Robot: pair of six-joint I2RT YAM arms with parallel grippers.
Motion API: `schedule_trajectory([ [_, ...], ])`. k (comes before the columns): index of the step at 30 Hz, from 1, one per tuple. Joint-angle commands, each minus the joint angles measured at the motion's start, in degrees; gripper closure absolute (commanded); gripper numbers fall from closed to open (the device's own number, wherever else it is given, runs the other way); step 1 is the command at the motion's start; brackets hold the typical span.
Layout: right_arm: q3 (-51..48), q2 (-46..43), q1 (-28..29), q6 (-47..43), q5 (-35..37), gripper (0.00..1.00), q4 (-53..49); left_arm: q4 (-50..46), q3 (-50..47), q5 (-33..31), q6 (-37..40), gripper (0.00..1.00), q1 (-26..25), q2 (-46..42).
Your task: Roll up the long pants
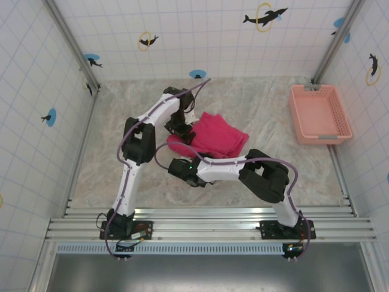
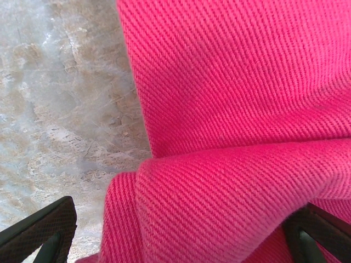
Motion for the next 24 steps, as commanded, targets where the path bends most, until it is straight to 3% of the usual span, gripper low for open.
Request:
schedule_trajectory([
  [1,-0.73,5.49,-2.13,-0.64,-5.30,0.33,0.80,1.08,-1.23,-1.69,-0.16,0.03,0.30,3.50],
  [6,-0.50,5.21,-5.57,-2.79,-15.34,0.67,0.33,1.25,-1.67,-1.22,0.06,0.02,0.45,3.13],
  [9,-0.86,4.06,-7.35,-5.64,-24.17,0.80,-0.63,1.25,-1.62,-1.39,-0.11,0.02,0.81,2.34],
  [13,0.04,0.81,-8.51,-8.79,-36.89,0.85,-4.63,0.57,-0.29,-2.76,-0.79,0.02,2.14,0.25],
  [21,8.09,-6.55,-15.27,-2.28,-66.69,0.88,-17.47,-0.83,1.45,-9.60,-0.77,0.02,5.39,-7.75],
  [24,13.04,-6.48,-17.57,-0.82,-74.11,0.88,-23.12,-1.98,1.63,-11.85,-1.06,0.02,5.44,-9.27],
])
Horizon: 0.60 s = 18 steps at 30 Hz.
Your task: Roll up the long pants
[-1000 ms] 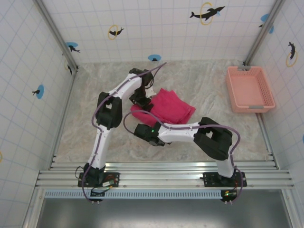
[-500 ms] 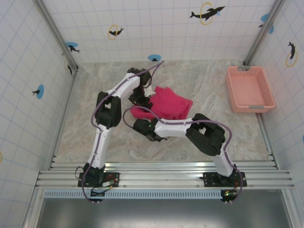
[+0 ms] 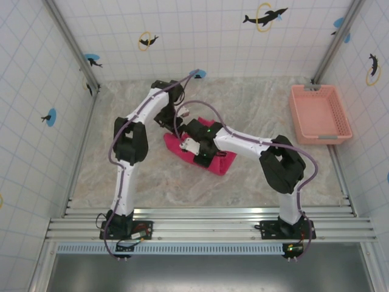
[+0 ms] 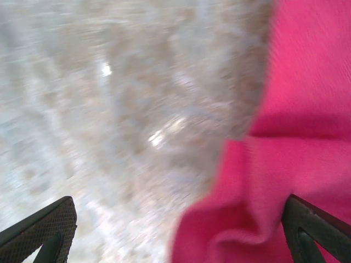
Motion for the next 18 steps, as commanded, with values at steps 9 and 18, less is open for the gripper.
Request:
schedule_trajectory([
  [9,2.26,0.01,-11.76,20.66,-43.29,0.87,-8.87,-4.14,2.75,-7.80,-2.58,0.02,0.68,-5.01],
  [18,-8.54,5.53,-19.91,22.48,-49.78,0.87,-2.82,-4.90,0.52,-8.95,-2.81,0.02,-1.05,-6.38],
])
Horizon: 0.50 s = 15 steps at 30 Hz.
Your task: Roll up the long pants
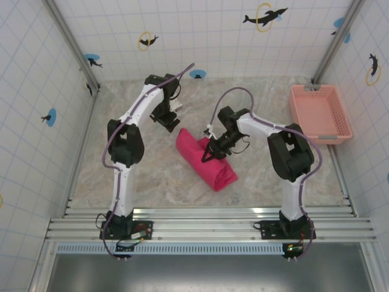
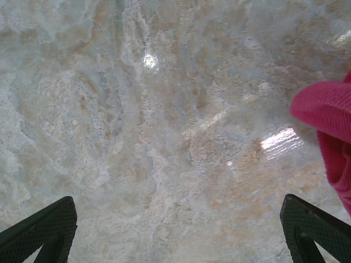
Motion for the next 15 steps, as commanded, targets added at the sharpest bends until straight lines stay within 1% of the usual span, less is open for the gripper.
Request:
schedule_trajectory([
  [1,-4.37,2.81,-1.20,1.67,-2.89,0.87,0.33,-1.99,-0.84,-0.59,-1.44,0.03,-1.61,-2.87],
  [4,-8.71,3.72,-2.18,1.86,-1.79,0.87,2.00,-2.34,-0.71,-0.20,-2.14,0.03,-3.76,-2.73],
  [7,-11.79,4.66,-2.84,2.41,-0.12,0.87,3.83,-2.34,-0.28,1.92,-3.57,0.02,-5.72,-2.47],
  [13,-14.61,6.05,-3.90,5.94,5.54,0.88,7.95,-1.58,-0.90,4.79,-5.35,0.02,-9.59,-3.20],
  [15,-14.67,6.57,-4.11,6.50,6.34,0.87,8.95,-0.91,-1.55,6.48,-5.87,0.03,-10.66,-3.71],
])
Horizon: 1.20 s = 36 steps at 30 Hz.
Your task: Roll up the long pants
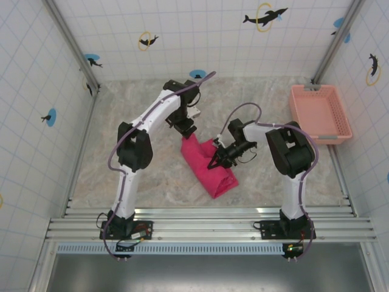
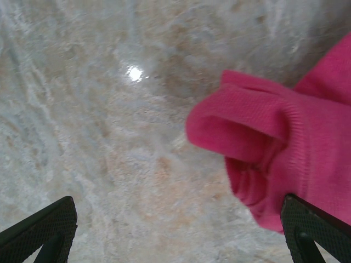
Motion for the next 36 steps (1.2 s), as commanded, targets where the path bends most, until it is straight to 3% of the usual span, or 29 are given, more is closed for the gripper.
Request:
schedule_trajectory([
  [1,-2.73,5.04,-0.25,3.41,15.00,0.88,0.45,-0.49,-1.79,3.56,-2.08,0.03,-1.74,-3.52],
  [11,0.96,7.74,-3.44,0.99,16.12,0.86,-1.93,2.74,-5.09,7.54,-4.17,0.03,-6.26,0.88],
  [15,2.94,7.59,-4.56,-1.47,18.96,0.76,-4.91,2.69,-5.16,7.49,-3.93,0.03,-7.04,3.71],
  [19,8.42,4.26,-5.38,-6.46,28.24,0.53,-11.51,2.15,-5.42,7.45,-3.84,0.03,-7.35,7.51],
  [25,17.41,-5.02,-4.72,-11.19,43.55,0.44,-20.00,1.35,-4.44,7.74,-3.57,0.03,-7.44,10.23],
  [30,16.64,-13.12,0.34,-14.84,54.46,0.39,-20.63,-0.17,-2.04,8.15,-3.22,0.03,-7.44,12.34],
  [36,6.81,-21.74,13.59,-19.09,65.27,0.35,-16.31,0.15,-0.87,8.69,-3.68,0.03,-7.44,13.16],
])
